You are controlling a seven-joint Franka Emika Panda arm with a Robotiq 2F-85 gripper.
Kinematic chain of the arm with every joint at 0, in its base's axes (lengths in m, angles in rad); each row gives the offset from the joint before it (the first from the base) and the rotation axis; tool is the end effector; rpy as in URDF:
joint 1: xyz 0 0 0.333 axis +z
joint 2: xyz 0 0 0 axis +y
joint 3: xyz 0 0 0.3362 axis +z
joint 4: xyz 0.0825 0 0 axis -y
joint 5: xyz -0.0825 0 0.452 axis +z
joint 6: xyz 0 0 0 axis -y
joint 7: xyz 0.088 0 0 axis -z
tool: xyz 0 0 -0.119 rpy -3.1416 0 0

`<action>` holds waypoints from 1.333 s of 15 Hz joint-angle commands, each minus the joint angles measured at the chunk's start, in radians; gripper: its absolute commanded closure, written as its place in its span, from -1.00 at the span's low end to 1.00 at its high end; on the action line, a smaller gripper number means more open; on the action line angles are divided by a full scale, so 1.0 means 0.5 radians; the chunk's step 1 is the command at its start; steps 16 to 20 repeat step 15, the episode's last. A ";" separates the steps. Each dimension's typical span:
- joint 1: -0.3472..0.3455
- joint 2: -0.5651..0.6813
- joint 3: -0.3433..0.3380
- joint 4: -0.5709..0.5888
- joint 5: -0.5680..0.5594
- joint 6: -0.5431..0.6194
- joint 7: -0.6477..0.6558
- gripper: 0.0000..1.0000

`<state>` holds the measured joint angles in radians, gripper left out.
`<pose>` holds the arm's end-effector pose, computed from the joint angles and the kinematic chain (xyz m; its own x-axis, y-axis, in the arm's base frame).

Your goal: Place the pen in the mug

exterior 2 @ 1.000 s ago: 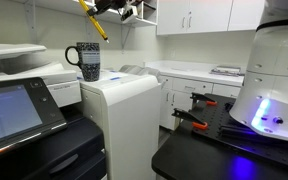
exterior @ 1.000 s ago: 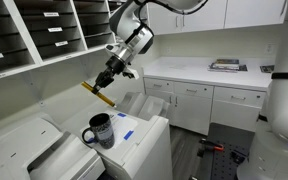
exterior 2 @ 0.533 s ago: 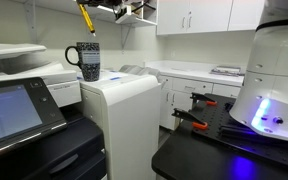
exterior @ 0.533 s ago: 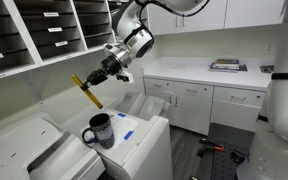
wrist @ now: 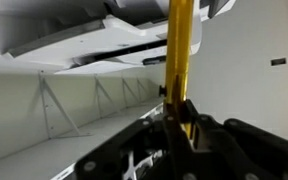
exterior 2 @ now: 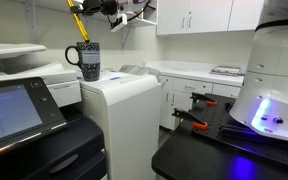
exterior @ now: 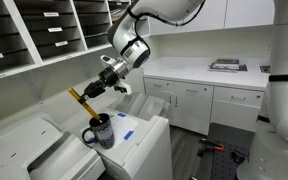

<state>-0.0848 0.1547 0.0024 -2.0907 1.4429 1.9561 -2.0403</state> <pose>0.6345 0.0244 0.3481 0.2340 0.2637 0.9358 0.9265 -0.3522 -0.1324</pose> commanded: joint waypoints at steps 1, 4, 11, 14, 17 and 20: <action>0.035 0.002 -0.041 -0.010 0.011 0.043 -0.027 0.21; 0.031 -0.020 -0.060 -0.001 -0.073 0.017 0.039 -0.24; 0.075 -0.181 -0.063 0.027 -0.855 0.190 0.698 -1.00; 0.090 -0.218 -0.046 0.057 -1.255 0.179 0.993 -1.00; 0.091 -0.222 -0.042 0.066 -1.321 0.160 1.036 -1.00; 0.091 -0.222 -0.042 0.066 -1.321 0.160 1.036 -1.00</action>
